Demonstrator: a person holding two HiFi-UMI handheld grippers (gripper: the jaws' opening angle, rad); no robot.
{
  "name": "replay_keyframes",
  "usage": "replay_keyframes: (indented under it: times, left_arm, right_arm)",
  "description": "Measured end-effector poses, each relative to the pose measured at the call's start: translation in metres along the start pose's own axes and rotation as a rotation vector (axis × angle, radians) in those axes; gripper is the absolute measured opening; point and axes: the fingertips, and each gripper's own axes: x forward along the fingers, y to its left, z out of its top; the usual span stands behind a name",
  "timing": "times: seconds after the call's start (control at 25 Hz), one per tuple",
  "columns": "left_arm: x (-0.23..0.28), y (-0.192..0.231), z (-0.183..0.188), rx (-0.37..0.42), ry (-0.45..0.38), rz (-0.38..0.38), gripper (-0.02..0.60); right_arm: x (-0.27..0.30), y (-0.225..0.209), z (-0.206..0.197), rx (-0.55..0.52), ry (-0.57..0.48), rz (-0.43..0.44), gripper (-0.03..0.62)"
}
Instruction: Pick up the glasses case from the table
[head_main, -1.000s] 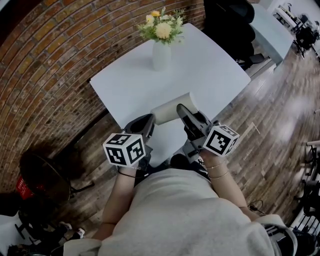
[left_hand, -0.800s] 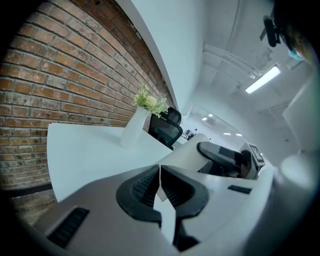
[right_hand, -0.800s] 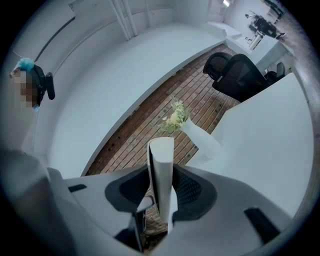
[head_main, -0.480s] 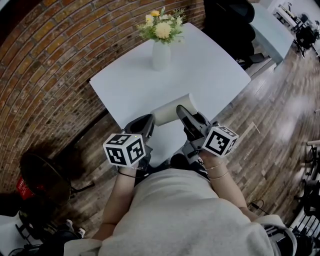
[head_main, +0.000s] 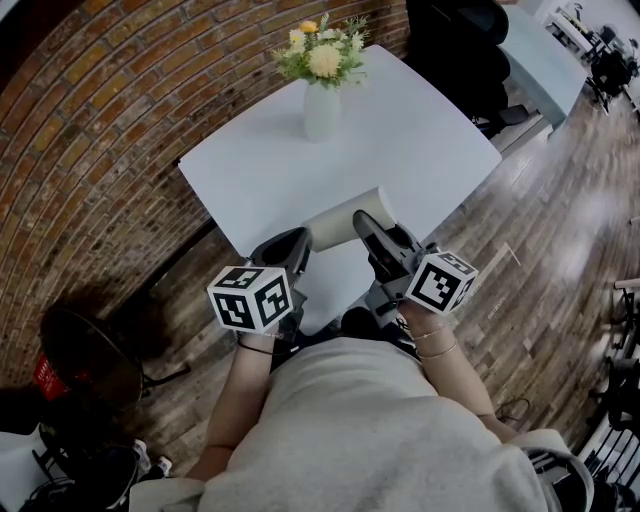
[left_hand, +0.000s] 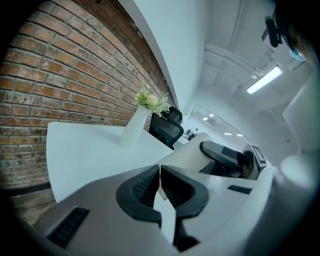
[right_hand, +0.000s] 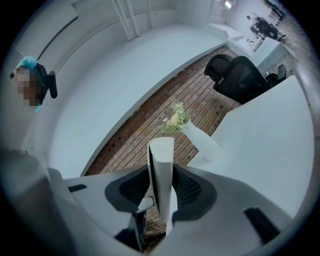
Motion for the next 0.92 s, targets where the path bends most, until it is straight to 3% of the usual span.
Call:
replay_keyframes:
  times: [0.92]
  left_arm:
    - [0.0007, 0.0059, -0.0025, -0.002, 0.022, 0.015, 0.014]
  right_arm:
    - [-0.0003, -0.0043, -0.0042, 0.004, 0.022, -0.019, 0.137]
